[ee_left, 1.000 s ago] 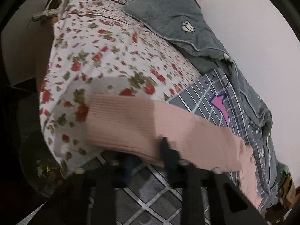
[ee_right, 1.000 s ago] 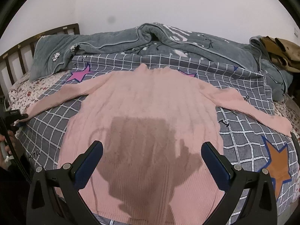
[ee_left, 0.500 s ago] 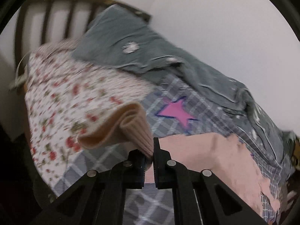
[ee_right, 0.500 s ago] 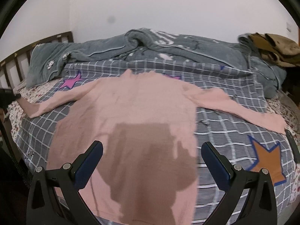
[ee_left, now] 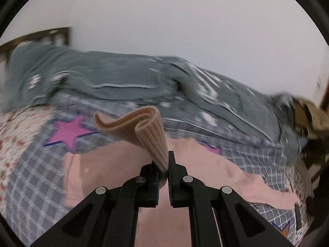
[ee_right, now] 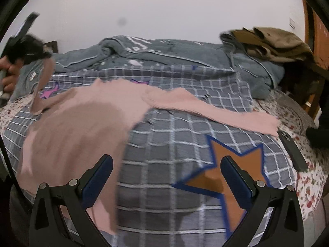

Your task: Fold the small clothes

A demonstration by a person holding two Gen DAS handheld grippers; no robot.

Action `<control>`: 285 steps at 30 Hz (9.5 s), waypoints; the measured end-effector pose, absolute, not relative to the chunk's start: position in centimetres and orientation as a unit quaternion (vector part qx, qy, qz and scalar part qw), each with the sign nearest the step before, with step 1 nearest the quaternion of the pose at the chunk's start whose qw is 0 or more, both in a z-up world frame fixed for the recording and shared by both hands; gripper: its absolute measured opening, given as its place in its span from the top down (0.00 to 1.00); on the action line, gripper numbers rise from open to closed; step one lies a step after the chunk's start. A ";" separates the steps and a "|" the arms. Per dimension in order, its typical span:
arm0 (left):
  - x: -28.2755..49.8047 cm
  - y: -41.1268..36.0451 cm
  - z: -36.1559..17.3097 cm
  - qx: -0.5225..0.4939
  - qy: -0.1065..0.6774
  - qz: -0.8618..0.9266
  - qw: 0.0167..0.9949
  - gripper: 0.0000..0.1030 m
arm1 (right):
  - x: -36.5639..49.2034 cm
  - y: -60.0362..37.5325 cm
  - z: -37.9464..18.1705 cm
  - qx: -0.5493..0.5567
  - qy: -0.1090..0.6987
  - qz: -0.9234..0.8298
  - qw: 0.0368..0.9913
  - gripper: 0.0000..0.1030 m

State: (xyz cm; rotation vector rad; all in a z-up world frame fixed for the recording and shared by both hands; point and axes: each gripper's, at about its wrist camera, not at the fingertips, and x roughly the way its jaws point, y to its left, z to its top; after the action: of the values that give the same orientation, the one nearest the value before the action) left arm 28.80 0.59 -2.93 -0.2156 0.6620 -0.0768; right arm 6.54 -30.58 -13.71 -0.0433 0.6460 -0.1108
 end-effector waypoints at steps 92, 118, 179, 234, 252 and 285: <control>36.7 13.5 -16.8 -0.088 0.397 -0.003 0.913 0.88 | 9.9 -32.8 -17.2 0.068 0.334 -0.037 0.939 0.68; 30.2 12.4 -15.8 -0.077 0.414 -0.027 0.907 0.70 | 7.6 -27.8 -15.7 0.013 0.320 -0.038 0.947 0.43; 5.3 12.0 -18.1 -0.107 0.401 -0.104 0.904 0.93 | -0.6 -25.3 -19.5 0.035 0.307 0.056 0.949 0.95; 25.5 11.3 -20.1 -0.020 0.366 -0.007 0.930 0.17 | 14.4 -52.3 -16.4 0.138 0.303 -0.157 0.930 0.57; 26.0 11.3 -20.0 -0.030 0.369 -0.021 0.929 0.15 | 17.9 -57.8 -19.5 0.246 0.330 -0.153 0.898 0.57; 25.9 11.3 -19.7 -0.042 0.366 -0.025 0.929 0.15 | 17.0 -57.0 -16.0 0.275 0.258 -0.167 0.911 0.96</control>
State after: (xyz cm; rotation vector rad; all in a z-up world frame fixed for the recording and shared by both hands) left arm 25.94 11.27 -19.68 -0.0866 0.7495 -0.0517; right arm 17.05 -57.02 -16.04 0.5668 0.5321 -0.3433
